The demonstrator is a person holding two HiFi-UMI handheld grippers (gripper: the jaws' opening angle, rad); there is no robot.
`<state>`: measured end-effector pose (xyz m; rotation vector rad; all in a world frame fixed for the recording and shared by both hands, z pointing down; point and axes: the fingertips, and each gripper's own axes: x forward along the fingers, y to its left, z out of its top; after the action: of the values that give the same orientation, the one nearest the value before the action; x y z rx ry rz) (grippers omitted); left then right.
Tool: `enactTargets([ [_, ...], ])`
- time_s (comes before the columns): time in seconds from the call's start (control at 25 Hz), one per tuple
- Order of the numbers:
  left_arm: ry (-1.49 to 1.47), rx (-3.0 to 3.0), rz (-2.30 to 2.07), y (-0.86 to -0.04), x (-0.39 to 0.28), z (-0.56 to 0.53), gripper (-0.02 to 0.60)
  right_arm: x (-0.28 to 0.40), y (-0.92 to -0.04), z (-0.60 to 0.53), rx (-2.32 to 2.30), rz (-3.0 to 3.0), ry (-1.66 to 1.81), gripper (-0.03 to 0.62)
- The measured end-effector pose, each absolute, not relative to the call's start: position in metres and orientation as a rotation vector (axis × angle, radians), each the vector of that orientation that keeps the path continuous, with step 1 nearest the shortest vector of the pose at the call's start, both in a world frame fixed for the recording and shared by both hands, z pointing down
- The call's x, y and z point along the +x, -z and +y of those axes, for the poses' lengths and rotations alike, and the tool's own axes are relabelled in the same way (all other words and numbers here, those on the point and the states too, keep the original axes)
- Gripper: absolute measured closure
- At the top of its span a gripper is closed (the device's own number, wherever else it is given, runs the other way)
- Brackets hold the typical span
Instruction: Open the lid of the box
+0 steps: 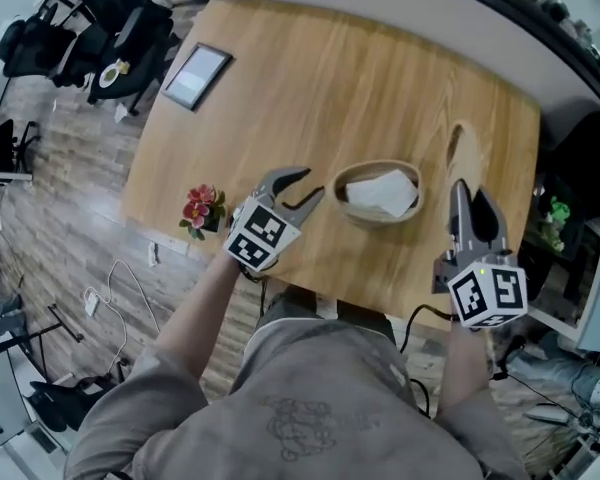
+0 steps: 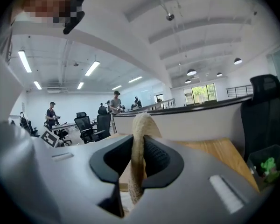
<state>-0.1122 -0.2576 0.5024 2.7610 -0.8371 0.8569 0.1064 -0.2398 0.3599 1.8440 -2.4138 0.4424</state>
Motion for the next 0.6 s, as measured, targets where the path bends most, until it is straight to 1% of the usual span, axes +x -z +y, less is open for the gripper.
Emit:
enactTargets([
  [0.08,-0.792,2.801,-0.886,-0.467,-0.111,-0.258,0.463,0.102,-0.332,-0.237,1.849,-2.445,-0.354,0.525],
  [0.32,-0.625,3.0,-0.959,-0.362,-0.105,-0.248,0.473,0.086,-0.253,-0.217,1.832,-2.549,-0.122,0.525],
  [0.4,-0.548,3.041,-1.014,-0.33,-0.106,-0.244,0.525,0.08,-0.228,-0.207,1.823,-2.569,-0.027,0.525],
  [0.6,-0.484,3.084,-1.14,-0.272,-0.107,-0.23,0.529,0.071,-0.18,-0.181,1.78,-2.63,0.123,0.523],
])
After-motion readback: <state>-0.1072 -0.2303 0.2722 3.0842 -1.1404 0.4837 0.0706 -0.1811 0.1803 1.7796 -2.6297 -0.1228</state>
